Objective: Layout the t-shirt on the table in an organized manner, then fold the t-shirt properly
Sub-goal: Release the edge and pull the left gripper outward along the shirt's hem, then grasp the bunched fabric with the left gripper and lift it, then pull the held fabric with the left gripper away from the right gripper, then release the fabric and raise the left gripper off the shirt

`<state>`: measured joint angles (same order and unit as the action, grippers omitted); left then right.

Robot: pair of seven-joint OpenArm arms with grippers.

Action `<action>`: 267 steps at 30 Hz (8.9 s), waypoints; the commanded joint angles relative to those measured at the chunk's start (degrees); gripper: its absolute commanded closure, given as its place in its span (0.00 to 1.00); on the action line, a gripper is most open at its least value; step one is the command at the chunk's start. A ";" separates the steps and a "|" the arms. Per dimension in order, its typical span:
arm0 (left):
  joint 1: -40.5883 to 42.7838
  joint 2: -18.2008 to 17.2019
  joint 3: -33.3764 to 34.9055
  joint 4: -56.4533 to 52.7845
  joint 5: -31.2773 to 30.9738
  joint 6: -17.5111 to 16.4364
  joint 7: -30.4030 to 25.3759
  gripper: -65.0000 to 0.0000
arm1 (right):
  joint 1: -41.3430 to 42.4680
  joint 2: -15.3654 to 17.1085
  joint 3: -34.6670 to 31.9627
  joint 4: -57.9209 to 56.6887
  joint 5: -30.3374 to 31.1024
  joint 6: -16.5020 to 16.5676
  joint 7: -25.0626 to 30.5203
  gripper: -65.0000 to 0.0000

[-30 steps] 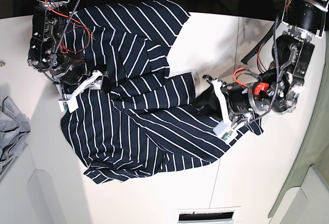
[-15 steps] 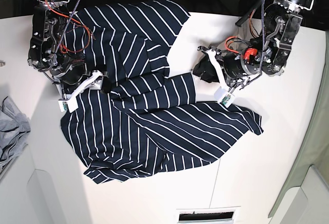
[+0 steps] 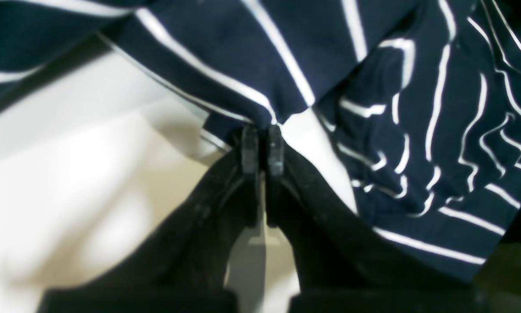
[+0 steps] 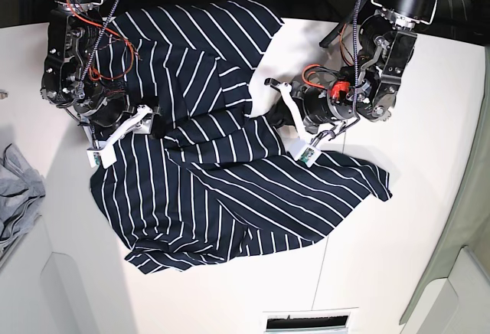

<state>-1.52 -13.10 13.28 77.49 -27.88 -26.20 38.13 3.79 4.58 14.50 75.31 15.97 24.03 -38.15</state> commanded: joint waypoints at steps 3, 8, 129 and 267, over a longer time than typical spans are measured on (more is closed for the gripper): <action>-2.29 -2.80 -1.01 2.25 -3.15 0.52 -1.05 1.00 | 0.28 0.17 0.11 0.33 -0.57 -0.22 -1.36 0.31; -2.23 -8.59 -6.49 10.49 -7.19 -0.13 3.21 1.00 | 0.13 0.20 0.11 0.33 -1.01 -0.17 -1.77 0.31; -5.77 -18.58 0.68 1.53 22.82 8.24 -10.05 1.00 | -0.79 1.92 0.00 0.31 3.28 1.95 -5.57 1.00; 40.37 -30.53 -52.57 18.16 -57.12 -13.80 27.10 0.64 | 5.25 12.59 0.02 0.33 2.25 1.70 3.19 1.00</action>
<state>38.68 -42.57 -38.89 94.98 -83.50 -39.55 65.78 7.90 16.34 14.26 74.83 17.41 25.85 -36.34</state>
